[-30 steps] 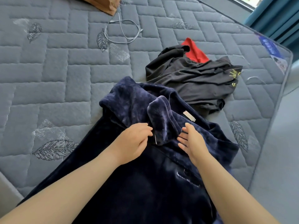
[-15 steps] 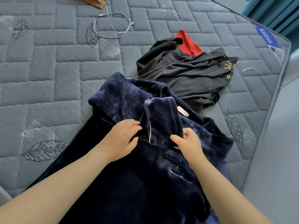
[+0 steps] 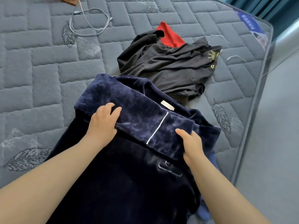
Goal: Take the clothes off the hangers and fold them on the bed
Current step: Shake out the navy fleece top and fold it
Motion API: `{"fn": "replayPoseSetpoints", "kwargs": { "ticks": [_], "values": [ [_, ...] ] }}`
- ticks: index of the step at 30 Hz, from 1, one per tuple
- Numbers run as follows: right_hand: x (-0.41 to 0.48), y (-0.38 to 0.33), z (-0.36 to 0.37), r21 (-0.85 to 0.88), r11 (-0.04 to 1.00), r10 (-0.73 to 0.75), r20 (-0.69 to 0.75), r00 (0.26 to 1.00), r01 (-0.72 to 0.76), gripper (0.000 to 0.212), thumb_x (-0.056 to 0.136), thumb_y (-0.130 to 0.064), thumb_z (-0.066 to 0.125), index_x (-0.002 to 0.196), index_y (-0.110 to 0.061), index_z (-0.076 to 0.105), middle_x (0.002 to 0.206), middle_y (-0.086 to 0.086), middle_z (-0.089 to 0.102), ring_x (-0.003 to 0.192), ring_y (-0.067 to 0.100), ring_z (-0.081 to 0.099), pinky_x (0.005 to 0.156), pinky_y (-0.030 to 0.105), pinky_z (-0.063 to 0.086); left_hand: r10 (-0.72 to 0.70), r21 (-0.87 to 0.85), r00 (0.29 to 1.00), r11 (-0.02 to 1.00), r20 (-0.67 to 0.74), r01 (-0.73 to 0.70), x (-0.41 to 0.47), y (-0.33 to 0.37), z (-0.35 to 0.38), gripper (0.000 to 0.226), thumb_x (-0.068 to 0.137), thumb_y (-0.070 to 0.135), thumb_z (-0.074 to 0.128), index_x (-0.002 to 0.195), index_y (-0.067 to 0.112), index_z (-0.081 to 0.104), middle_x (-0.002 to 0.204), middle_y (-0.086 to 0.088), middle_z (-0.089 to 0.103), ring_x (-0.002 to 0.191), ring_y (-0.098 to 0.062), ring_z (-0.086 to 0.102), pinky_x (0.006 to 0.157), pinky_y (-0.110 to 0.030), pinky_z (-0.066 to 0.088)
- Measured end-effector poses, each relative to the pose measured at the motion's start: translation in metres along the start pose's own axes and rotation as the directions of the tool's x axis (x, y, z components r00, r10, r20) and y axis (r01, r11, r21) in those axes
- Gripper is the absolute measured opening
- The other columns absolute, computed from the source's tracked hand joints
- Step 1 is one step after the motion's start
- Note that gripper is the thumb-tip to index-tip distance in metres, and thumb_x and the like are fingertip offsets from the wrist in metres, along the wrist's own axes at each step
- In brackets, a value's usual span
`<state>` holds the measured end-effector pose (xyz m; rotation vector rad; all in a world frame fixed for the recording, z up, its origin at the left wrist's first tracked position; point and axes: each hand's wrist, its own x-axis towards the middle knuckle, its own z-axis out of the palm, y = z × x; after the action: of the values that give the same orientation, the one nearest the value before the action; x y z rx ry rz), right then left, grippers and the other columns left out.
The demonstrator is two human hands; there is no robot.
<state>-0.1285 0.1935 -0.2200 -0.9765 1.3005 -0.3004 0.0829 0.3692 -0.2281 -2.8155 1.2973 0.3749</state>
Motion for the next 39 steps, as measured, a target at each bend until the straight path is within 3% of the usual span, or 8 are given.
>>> {"fn": "replayPoseSetpoints", "kwargs": {
  "ticks": [5, 11, 15, 21, 25, 32, 37, 39],
  "values": [
    [-0.014, -0.006, -0.036, -0.131, 0.957, -0.275, -0.114, 0.955, 0.26, 0.017, 0.088, -0.015, 0.063, 0.083, -0.029, 0.072, 0.082, -0.006, 0.074, 0.079, 0.012, 0.069, 0.065, 0.028, 0.057, -0.164, 0.053, 0.985, 0.986, 0.058, 0.161, 0.015, -0.015, 0.0, 0.082, 0.083, 0.039, 0.064, 0.151, 0.023, 0.02, 0.154, -0.013, 0.022, 0.139, -0.036, 0.02, 0.111, -0.054, 0.021],
    [0.003, 0.019, -0.047, -0.25, 0.961, -0.157, -0.145, 0.977, 0.117, 0.006, 0.092, -0.015, 0.063, 0.091, -0.019, 0.067, 0.087, 0.0, 0.072, 0.08, 0.014, 0.069, 0.064, 0.027, 0.055, -0.281, -0.087, 0.932, 0.948, 0.23, 0.307, 0.021, -0.023, 0.017, 0.088, 0.091, 0.021, 0.054, 0.152, 0.029, -0.01, 0.159, -0.016, -0.011, 0.144, -0.042, -0.002, 0.115, -0.052, 0.02],
    [0.016, 0.032, -0.043, -0.321, 0.946, -0.122, -0.229, 0.966, 0.043, 0.005, 0.092, -0.019, 0.063, 0.096, -0.016, 0.062, 0.092, 0.0, 0.066, 0.088, 0.019, 0.063, 0.077, 0.035, 0.051, -0.225, 0.015, 0.953, 0.974, 0.203, 0.227, 0.015, -0.015, 0.024, 0.086, 0.093, 0.015, 0.046, 0.15, 0.024, -0.018, 0.157, -0.016, -0.022, 0.143, -0.045, -0.002, 0.114, -0.052, 0.022],
    [0.007, 0.03, -0.04, -0.448, 0.88, -0.288, -0.237, 0.928, 0.158, 0.004, 0.094, -0.021, 0.06, 0.097, -0.019, 0.06, 0.097, 0.001, 0.067, 0.089, 0.017, 0.063, 0.069, 0.026, 0.049, 0.168, 0.199, 0.981, 0.963, 0.095, -0.184, 0.004, -0.001, 0.022, 0.096, 0.087, 0.028, 0.057, 0.151, 0.028, -0.015, 0.154, -0.011, -0.031, 0.145, -0.039, -0.012, 0.115, -0.05, 0.017],
    [0.0, 0.032, -0.046, -0.545, 0.829, -0.284, -0.225, 0.932, 0.121, 0.045, 0.096, -0.029, 0.057, 0.135, -0.008, 0.049, 0.13, 0.008, 0.059, 0.119, 0.025, 0.055, 0.101, 0.043, 0.046, 0.122, 0.227, 0.964, 0.958, 0.234, -0.177, 0.007, 0.006, 0.021, 0.084, 0.093, 0.025, 0.051, 0.152, 0.03, -0.009, 0.155, -0.008, -0.031, 0.146, -0.039, -0.004, 0.115, -0.047, 0.024],
    [-0.004, 0.025, -0.049, -0.722, 0.689, -0.312, -0.219, 0.925, 0.061, 0.051, 0.09, -0.028, 0.066, 0.134, -0.013, 0.044, 0.12, 0.007, 0.058, 0.104, 0.022, 0.057, 0.088, 0.039, 0.049, 0.079, 0.069, 0.926, 0.991, 0.368, -0.112, 0.011, 0.021, 0.002, 0.089, 0.081, 0.055, 0.063, 0.151, 0.029, 0.016, 0.157, -0.005, -0.024, 0.146, -0.037, -0.01, 0.117, -0.052, 0.014],
    [-0.006, 0.008, -0.044, -0.88, 0.248, -0.612, 0.183, 0.769, 0.406, 0.057, 0.085, -0.017, 0.072, 0.136, -0.013, 0.048, 0.12, 0.003, 0.05, 0.111, 0.021, 0.048, 0.096, 0.038, 0.046, 0.181, 0.007, 0.968, 0.983, 0.172, -0.185, 0.011, 0.038, -0.008, 0.059, 0.09, 0.053, 0.051, 0.139, 0.02, 0.045, 0.16, -0.006, 0.009, 0.147, -0.028, 0.003, 0.118, -0.044, 0.016],
    [-0.002, 0.001, -0.037, -0.839, 0.256, -0.576, 0.267, 0.772, 0.481, 0.041, 0.086, -0.016, 0.07, 0.125, -0.015, 0.057, 0.11, -0.002, 0.056, 0.098, 0.014, 0.052, 0.09, 0.037, 0.048, 0.23, -0.037, 0.966, 0.973, 0.12, -0.227, 0.015, 0.049, -0.012, 0.061, 0.093, 0.049, 0.051, 0.145, 0.02, 0.038, 0.159, -0.004, 0.014, 0.147, -0.025, 0.007, 0.118, -0.042, 0.016]
  ]
}}
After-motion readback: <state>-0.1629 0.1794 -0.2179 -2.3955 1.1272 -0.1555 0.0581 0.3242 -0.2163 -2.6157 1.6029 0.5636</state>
